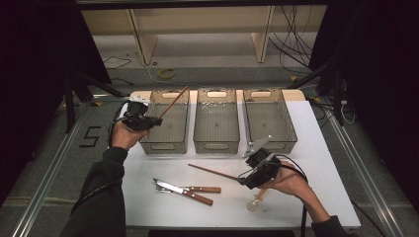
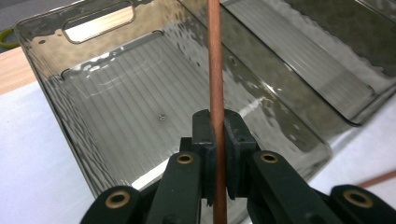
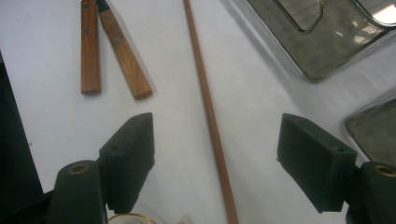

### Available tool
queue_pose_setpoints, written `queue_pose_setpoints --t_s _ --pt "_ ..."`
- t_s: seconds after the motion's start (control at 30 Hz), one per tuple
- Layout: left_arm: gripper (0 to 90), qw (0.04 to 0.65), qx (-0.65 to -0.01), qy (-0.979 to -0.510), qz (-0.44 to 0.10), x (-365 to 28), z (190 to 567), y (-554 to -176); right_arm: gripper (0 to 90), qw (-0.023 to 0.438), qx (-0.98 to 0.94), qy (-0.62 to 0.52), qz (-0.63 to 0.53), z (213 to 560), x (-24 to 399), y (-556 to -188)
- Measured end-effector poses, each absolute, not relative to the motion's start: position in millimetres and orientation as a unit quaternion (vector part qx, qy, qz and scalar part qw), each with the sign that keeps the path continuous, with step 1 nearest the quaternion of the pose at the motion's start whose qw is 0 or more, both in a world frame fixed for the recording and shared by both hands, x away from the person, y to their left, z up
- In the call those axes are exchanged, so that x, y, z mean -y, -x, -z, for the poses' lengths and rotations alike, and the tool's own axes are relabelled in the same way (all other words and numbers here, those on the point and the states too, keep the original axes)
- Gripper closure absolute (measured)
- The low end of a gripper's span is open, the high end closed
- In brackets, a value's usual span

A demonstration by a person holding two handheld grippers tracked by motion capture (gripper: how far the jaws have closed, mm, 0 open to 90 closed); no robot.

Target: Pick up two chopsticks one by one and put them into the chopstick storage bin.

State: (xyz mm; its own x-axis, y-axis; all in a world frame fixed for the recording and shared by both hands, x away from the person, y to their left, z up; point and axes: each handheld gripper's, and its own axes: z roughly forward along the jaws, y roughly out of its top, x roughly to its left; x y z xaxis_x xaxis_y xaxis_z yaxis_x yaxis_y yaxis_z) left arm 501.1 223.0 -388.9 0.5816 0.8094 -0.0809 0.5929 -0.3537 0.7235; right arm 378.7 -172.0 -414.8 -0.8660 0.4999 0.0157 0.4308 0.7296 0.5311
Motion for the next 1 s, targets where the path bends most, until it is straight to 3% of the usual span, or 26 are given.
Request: queue_pose_setpoints --t_s 0.8,0.87,1.0 --pt "82.7 0.358 -0.468 -0.797 -0.133 -226.3 414.0 -530.3 28.3 0.059 -0.930 -0.247 -0.267 416.0 170.8 -378.6" --pt "77.1 0.362 -0.472 -0.793 -0.130 -225.7 415.3 -531.1 28.3 0.058 -0.930 -0.245 -0.267 415.9 170.8 -378.3" --pt "54.2 0.366 -0.481 -0.785 -0.138 -225.4 413.3 -529.8 28.3 0.057 -0.930 -0.244 -0.268 415.7 170.9 -378.2"
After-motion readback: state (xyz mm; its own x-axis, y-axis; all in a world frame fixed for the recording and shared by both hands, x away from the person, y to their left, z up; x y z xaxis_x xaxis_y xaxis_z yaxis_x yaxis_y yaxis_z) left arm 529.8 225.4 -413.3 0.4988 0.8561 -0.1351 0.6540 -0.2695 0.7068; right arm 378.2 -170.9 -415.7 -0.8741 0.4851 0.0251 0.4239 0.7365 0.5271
